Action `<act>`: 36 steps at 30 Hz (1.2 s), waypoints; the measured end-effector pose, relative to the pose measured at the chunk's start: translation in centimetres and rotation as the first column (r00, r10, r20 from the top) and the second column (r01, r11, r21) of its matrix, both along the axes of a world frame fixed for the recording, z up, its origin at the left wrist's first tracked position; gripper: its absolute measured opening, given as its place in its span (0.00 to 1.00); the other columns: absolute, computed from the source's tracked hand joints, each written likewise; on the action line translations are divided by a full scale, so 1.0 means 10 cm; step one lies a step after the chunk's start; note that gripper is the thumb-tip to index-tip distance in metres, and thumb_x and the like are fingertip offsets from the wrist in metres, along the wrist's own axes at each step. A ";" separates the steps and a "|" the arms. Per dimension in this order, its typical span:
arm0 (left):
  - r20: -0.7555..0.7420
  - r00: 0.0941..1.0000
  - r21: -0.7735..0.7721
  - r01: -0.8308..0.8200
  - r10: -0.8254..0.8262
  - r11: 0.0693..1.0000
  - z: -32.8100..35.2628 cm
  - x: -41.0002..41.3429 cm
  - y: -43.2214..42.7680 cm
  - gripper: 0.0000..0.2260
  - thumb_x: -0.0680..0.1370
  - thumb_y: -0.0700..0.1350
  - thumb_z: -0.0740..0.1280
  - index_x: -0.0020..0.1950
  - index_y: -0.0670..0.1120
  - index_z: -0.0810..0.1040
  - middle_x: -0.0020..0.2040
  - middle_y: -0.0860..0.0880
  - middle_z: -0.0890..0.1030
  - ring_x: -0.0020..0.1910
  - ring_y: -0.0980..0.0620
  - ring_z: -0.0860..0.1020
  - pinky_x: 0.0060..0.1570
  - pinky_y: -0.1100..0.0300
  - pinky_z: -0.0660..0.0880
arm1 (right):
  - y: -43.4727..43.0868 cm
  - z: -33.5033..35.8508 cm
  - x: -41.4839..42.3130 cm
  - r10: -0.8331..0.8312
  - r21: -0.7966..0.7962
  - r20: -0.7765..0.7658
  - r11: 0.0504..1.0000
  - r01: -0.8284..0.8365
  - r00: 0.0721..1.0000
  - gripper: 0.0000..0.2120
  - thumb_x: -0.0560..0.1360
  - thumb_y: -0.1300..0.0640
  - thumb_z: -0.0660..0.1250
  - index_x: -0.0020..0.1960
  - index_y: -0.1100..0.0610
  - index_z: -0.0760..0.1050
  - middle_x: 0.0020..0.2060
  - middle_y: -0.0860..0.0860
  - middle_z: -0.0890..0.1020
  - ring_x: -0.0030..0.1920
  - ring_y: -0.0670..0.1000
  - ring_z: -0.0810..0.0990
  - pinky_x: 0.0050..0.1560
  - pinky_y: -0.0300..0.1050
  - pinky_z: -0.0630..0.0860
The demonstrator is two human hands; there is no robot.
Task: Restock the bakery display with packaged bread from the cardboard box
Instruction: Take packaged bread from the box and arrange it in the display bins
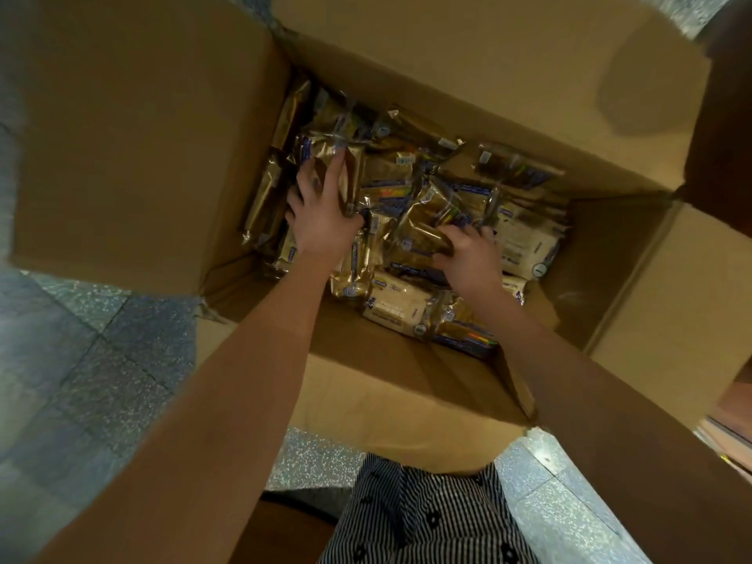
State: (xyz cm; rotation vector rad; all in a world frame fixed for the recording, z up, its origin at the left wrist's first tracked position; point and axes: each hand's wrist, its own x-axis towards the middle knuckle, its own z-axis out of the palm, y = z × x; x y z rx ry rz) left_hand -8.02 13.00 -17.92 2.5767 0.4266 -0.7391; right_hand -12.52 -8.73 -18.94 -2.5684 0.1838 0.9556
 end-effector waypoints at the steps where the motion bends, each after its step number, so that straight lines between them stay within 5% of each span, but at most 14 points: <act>1: 0.009 1.000 -0.048 -0.020 0.021 0.999 0.07 -0.05 0.02 0.40 0.74 0.49 0.72 0.79 0.62 0.52 0.79 0.46 0.50 0.74 0.34 0.55 0.71 0.33 0.58 | -0.01 0.03 0.00 -0.004 0.023 -0.016 1.000 0.004 1.000 0.22 0.77 0.53 0.68 0.70 0.50 0.71 0.62 0.55 0.77 0.65 0.60 0.69 0.67 0.57 0.65; 5: 0.027 0.984 -0.287 -0.163 0.178 0.944 0.40 -0.33 0.06 0.38 0.75 0.46 0.71 0.78 0.63 0.54 0.78 0.50 0.49 0.75 0.38 0.58 0.69 0.36 0.66 | 0.04 0.31 -0.08 -0.049 0.137 -0.020 0.989 0.052 0.999 0.14 0.77 0.55 0.68 0.63 0.52 0.77 0.57 0.54 0.79 0.60 0.58 0.75 0.63 0.58 0.71; 10: -0.057 0.914 -0.531 -0.367 0.401 0.763 1.02 -0.73 0.10 0.36 0.76 0.50 0.69 0.76 0.70 0.52 0.76 0.50 0.54 0.74 0.44 0.61 0.69 0.43 0.68 | 0.12 0.79 -0.31 -0.152 0.272 0.214 0.958 0.090 0.965 0.14 0.76 0.61 0.69 0.61 0.56 0.78 0.57 0.53 0.78 0.62 0.58 0.74 0.65 0.54 0.72; 15: -0.087 0.815 -0.635 -0.489 0.573 0.598 1.56 -1.23 0.20 0.30 0.81 0.49 0.62 0.73 0.76 0.53 0.73 0.58 0.63 0.67 0.55 0.70 0.69 0.47 0.68 | 0.26 1.26 -0.57 -0.312 0.389 0.269 0.901 0.194 0.911 0.12 0.74 0.65 0.71 0.54 0.53 0.81 0.74 0.56 0.62 0.77 0.58 0.56 0.78 0.47 0.53; 17: -0.088 0.768 -0.677 -0.513 0.634 0.528 1.71 -1.45 0.25 0.27 0.80 0.49 0.60 0.70 0.78 0.57 0.75 0.58 0.63 0.71 0.50 0.69 0.70 0.41 0.67 | 0.32 1.49 -0.66 -0.358 0.453 0.252 0.865 0.217 0.899 0.13 0.75 0.65 0.70 0.54 0.50 0.81 0.78 0.53 0.54 0.79 0.55 0.50 0.78 0.41 0.50; 24: -0.069 0.626 -0.792 -0.508 0.777 0.339 2.20 -2.25 0.38 0.27 0.81 0.39 0.56 0.67 0.73 0.66 0.75 0.57 0.63 0.64 0.47 0.74 0.58 0.42 0.78 | 0.61 2.30 -1.14 -0.341 0.616 0.221 0.775 0.140 0.914 0.18 0.75 0.71 0.66 0.53 0.48 0.78 0.80 0.51 0.50 0.77 0.43 0.52 0.58 0.17 0.59; 27: -0.057 0.581 -0.829 -0.480 0.812 0.285 2.35 -2.66 0.45 0.23 0.78 0.42 0.60 0.65 0.68 0.70 0.71 0.52 0.67 0.62 0.40 0.75 0.54 0.43 0.80 | 0.77 2.51 -1.43 -0.245 0.643 0.225 0.764 0.045 0.943 0.20 0.73 0.72 0.68 0.49 0.46 0.78 0.79 0.50 0.49 0.69 0.28 0.58 0.57 0.19 0.63; 31: -0.088 0.472 -0.911 -0.394 0.877 0.120 2.64 -3.32 0.55 0.17 0.77 0.50 0.66 0.64 0.64 0.71 0.70 0.41 0.70 0.57 0.34 0.79 0.48 0.47 0.79 | 0.98 2.80 -1.99 -0.168 0.695 0.237 0.718 -0.046 0.957 0.23 0.72 0.73 0.68 0.47 0.42 0.77 0.80 0.48 0.47 0.76 0.40 0.56 0.62 0.25 0.65; 34: -0.137 0.359 -0.950 -0.312 0.923 -0.019 2.88 -3.94 0.60 0.16 0.80 0.44 0.64 0.66 0.58 0.70 0.68 0.42 0.74 0.56 0.36 0.80 0.51 0.39 0.76 | 1.09 3.02 -2.51 -0.116 0.744 0.230 0.661 -0.098 0.966 0.20 0.76 0.69 0.63 0.49 0.43 0.79 0.79 0.47 0.47 0.66 0.23 0.59 0.57 0.23 0.64; 36: -0.141 0.311 -0.969 -0.240 0.940 -0.066 3.02 -4.40 0.62 0.16 0.80 0.42 0.63 0.66 0.57 0.70 0.62 0.48 0.79 0.56 0.34 0.80 0.49 0.38 0.77 | 1.19 3.13 -2.86 -0.104 0.798 0.188 0.596 -0.090 0.977 0.20 0.79 0.61 0.58 0.48 0.39 0.82 0.78 0.40 0.50 0.72 0.32 0.59 0.67 0.35 0.62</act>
